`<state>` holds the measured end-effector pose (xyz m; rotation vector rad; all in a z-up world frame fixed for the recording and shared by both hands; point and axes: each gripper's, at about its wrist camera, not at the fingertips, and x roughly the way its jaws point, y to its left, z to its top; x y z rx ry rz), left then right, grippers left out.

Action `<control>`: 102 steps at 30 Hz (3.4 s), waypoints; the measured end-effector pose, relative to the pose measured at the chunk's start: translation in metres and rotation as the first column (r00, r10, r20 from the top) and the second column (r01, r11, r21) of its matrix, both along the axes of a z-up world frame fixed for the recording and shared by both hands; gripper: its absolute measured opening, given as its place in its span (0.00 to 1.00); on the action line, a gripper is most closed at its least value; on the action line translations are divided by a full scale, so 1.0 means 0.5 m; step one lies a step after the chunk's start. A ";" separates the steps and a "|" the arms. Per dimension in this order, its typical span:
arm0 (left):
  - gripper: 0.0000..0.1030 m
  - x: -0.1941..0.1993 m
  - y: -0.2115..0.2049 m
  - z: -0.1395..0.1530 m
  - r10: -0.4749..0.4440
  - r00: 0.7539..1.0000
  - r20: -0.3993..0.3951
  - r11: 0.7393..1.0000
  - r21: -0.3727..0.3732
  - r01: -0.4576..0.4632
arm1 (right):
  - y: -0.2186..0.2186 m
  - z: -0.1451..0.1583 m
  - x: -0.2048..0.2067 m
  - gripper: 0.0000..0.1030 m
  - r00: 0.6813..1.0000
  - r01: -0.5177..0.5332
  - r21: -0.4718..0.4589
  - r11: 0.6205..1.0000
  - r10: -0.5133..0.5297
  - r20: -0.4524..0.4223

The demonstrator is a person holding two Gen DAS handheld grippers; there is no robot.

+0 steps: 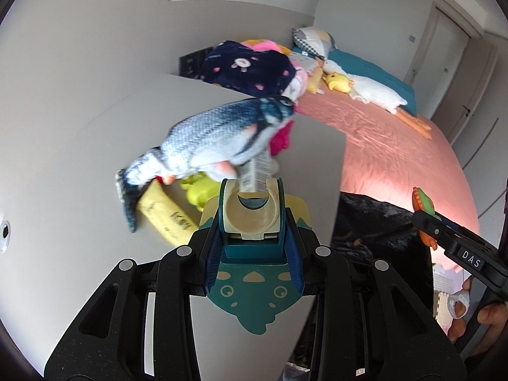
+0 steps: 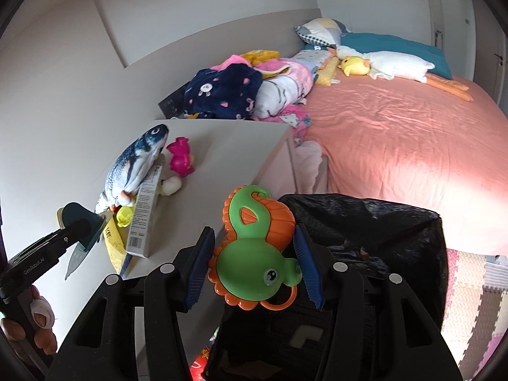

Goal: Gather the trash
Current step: 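Carry both toys over the black trash bag and open both tools to drop them, then move the left tool back to the blue-white plush fish on the table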

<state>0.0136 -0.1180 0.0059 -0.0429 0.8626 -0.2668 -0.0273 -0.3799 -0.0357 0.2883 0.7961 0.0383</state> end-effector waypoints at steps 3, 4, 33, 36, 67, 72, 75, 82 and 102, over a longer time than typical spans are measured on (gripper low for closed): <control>0.34 0.001 -0.044 0.000 -0.046 0.999 0.002 0.999 -0.003 0.046 | -0.028 0.003 -0.018 0.52 0.999 0.031 -0.002 1.000 -0.031 0.007; 0.34 0.001 -0.055 0.001 -0.058 0.998 0.003 0.998 -0.004 0.058 | -0.041 0.004 -0.024 0.52 0.999 0.045 -0.003 0.999 -0.045 0.010; 0.94 -0.039 -0.325 -0.041 -0.423 0.903 -0.073 0.904 0.041 0.426 | -0.226 0.008 -0.124 0.90 0.938 0.346 -0.053 0.937 -0.346 0.009; 0.94 -0.031 -0.320 -0.045 -0.409 0.909 -0.085 0.910 0.034 0.413 | -0.232 0.004 -0.125 0.90 0.937 0.349 -0.043 0.936 -0.349 0.004; 0.94 0.012 -0.168 -0.047 -0.238 0.965 -0.110 0.968 0.056 0.245 | -0.106 -0.010 -0.030 0.90 0.981 0.193 -0.014 0.981 -0.193 -0.021; 0.94 0.024 -0.128 -0.044 -0.195 0.975 -0.105 0.977 0.060 0.202 | -0.066 -0.011 -0.004 0.90 0.989 0.148 -0.013 0.989 -0.149 -0.026; 0.94 0.032 -0.101 -0.041 -0.162 0.981 -0.102 0.984 0.063 0.169 | -0.040 -0.012 0.013 0.90 0.992 0.119 -0.015 0.993 -0.119 -0.029; 0.94 0.056 -0.040 -0.034 -0.104 0.991 -0.082 0.991 0.075 0.110 | 0.016 -0.013 0.050 0.90 0.997 0.067 -0.011 0.998 -0.068 -0.035; 0.94 0.174 0.058 -0.036 -0.005 0.998 -0.068 0.998 0.064 0.009 | 0.099 -0.028 0.131 0.90 0.998 0.003 -0.032 0.999 -0.005 -0.065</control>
